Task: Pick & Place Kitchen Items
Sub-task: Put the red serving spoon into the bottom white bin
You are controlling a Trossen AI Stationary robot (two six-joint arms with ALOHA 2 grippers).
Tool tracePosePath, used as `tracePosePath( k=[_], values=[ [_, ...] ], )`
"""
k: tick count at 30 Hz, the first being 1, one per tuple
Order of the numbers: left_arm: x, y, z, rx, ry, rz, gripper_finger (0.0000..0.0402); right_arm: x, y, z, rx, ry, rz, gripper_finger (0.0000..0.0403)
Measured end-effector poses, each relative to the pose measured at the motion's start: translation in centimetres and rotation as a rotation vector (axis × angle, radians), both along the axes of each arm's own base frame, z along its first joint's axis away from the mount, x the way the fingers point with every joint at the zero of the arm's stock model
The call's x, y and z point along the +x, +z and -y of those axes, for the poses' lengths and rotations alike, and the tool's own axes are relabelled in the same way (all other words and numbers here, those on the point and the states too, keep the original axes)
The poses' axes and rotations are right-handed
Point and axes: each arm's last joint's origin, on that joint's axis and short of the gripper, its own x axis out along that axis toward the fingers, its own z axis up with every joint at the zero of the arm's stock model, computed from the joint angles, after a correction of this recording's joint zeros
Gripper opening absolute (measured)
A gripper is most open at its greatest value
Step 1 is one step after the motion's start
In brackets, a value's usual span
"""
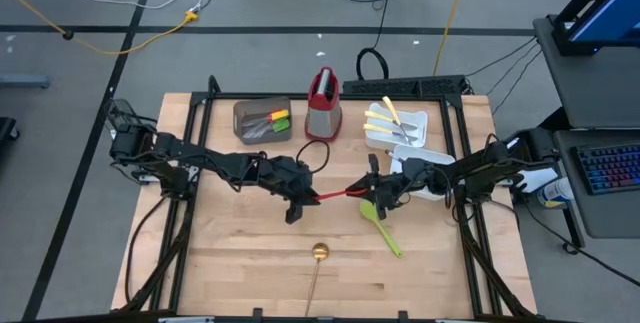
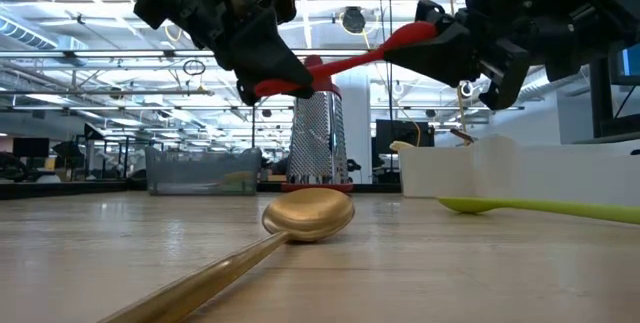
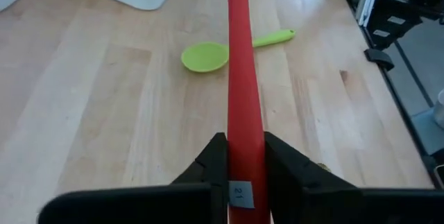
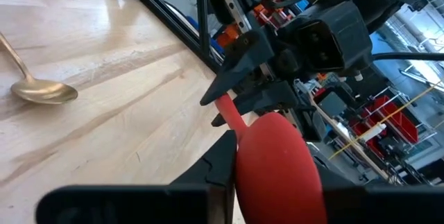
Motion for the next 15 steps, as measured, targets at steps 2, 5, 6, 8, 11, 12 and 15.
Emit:
tracePosePath(
  k=[2, 5, 6, 8, 11, 12, 15],
  values=[
    [0.0, 0.0, -0.02, 0.012, 0.001, 0.003, 0.0049, 0.0, 0.0, 0.01, 0.012, -0.003, -0.002, 0.0045],
    [0.06, 0.04, -0.1, 0.036, 0.037, 0.011, 0.0049, 0.02, 0.03, 0.1, 0.017, -0.036, 0.001, 0.0047],
    [0.07, 0.04, -0.15, 0.045, 0.05, 0.014, 0.0049, 0.03, 0.06, 0.17, 0.027, -0.069, 0.003, 0.0048],
    [0.11, 0.07, -0.25, 0.064, 0.061, 0.023, 0.0049, 0.02, 0.05, 0.21, 0.054, -0.139, 0.001, 0.0049],
    [0.17, 0.14, -0.35, 0.097, 0.084, 0.039, 0.0049, 0.0, -0.03, 0.35, 0.072, -0.207, -0.006, 0.0055],
    [0.18, 0.16, -0.36, 0.11, 0.089, 0.043, 0.0049, 0.0, -0.07, 0.37, 0.071, -0.214, -0.01, 0.006],
    [0.22, 0.24, -0.24, 0.148, 0.104, 0.055, 0.0049, -0.05, -0.04, 0.39, 0.071, -0.233, -0.001, 0.0083]
  ],
)
